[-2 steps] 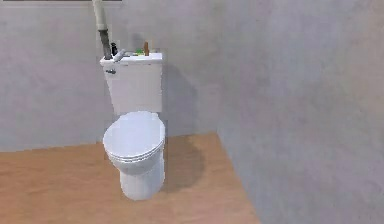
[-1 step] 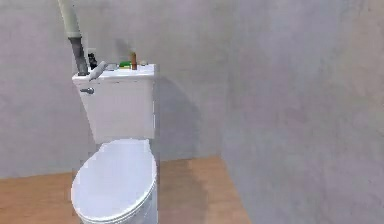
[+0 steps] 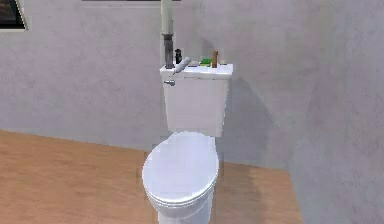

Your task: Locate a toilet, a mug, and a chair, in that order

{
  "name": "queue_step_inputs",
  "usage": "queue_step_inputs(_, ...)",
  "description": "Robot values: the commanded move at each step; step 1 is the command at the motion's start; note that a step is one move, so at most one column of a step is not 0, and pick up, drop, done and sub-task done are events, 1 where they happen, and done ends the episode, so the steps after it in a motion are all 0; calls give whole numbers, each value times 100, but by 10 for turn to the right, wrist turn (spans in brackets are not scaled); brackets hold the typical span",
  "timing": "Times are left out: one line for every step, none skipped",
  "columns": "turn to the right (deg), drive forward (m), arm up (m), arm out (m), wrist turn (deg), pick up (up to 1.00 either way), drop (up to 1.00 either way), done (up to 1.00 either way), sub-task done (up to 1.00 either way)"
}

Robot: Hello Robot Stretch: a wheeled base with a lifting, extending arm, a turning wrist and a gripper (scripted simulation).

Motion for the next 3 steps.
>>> queue_step_inputs(0, 0, 0, 0, 0, 0, 0, 0, 100)
queue_step_inputs(-450, 0, 0, 0, 0, 0, 0, 0, 0)
queue_step_inputs(-450, 0, 0, 0, 0, 0, 0, 0, 0)
